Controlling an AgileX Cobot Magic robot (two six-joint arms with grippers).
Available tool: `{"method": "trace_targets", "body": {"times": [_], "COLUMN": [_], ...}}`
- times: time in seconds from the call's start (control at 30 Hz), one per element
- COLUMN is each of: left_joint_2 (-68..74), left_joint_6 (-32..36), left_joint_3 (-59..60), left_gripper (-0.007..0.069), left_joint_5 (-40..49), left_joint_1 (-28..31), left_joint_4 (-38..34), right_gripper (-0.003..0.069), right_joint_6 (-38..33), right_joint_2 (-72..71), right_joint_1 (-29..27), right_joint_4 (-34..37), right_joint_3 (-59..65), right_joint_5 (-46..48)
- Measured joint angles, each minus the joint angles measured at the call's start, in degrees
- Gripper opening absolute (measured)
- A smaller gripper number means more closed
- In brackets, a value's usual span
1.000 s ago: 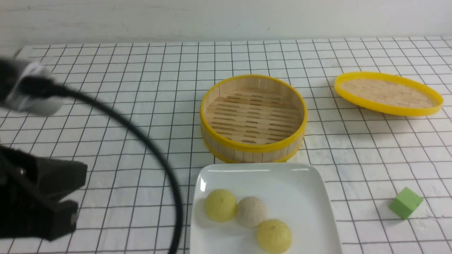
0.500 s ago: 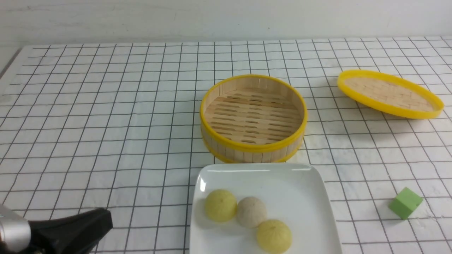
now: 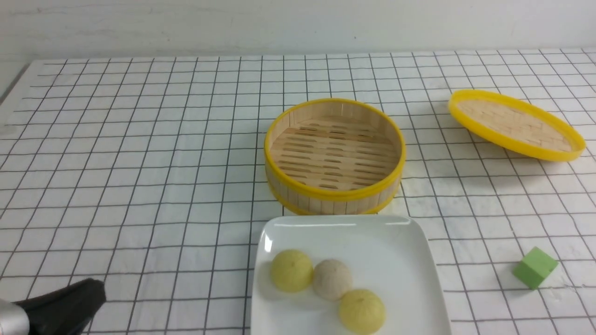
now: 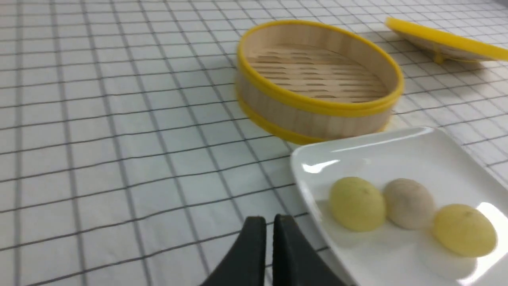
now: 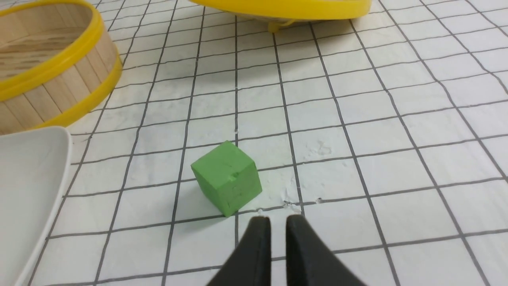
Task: Put the steamed buns into the plate on the white-black tablecloth.
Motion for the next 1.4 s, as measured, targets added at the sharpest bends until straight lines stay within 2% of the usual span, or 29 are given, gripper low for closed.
{"method": "trace_targets", "body": {"times": [0.07, 0.13, 0.2, 0.3, 0.37, 0.77, 1.0, 1.4], "left_joint_2": [-1.4, -5.6, -8.0, -12.3, -13.3, -13.8, -13.8, -13.8], "left_joint_6": [2.9, 7.9, 8.5, 8.8, 8.9, 9.1, 9.1, 9.3], "left_joint_3": [1.6, 6.6, 9.0, 12.9, 13.9, 14.3, 14.3, 14.2], "left_gripper": [0.0054, 0.0055, 0.0055, 0.0060, 0.0064, 0.0074, 0.0081, 0.0092], "left_joint_5": [-0.6, -1.5, -1.5, -1.5, -1.5, 0.3, 0.4, 0.8], "left_joint_1": [3.5, 13.3, 18.3, 23.8, 25.2, 25.7, 22.5, 22.4], "left_joint_4": [-1.7, -5.6, -6.5, -6.7, -6.7, -6.5, -6.3, -5.9], "right_gripper": [0.0085, 0.0090, 0.0094, 0.0099, 0.0101, 0.0115, 0.0121, 0.0136], "right_joint_6": [0.0, 0.0, 0.0, 0.0, 0.0, 0.0, 0.0, 0.0], "right_joint_2": [0.0, 0.0, 0.0, 0.0, 0.0, 0.0, 0.0, 0.0], "right_joint_1": [0.0, 0.0, 0.0, 0.0, 0.0, 0.0, 0.0, 0.0], "right_joint_4": [0.0, 0.0, 0.0, 0.0, 0.0, 0.0, 0.0, 0.0], "right_joint_3": [0.0, 0.0, 0.0, 0.0, 0.0, 0.0, 0.0, 0.0], "right_joint_5": [0.0, 0.0, 0.0, 0.0, 0.0, -0.1, -0.1, -0.1]}}
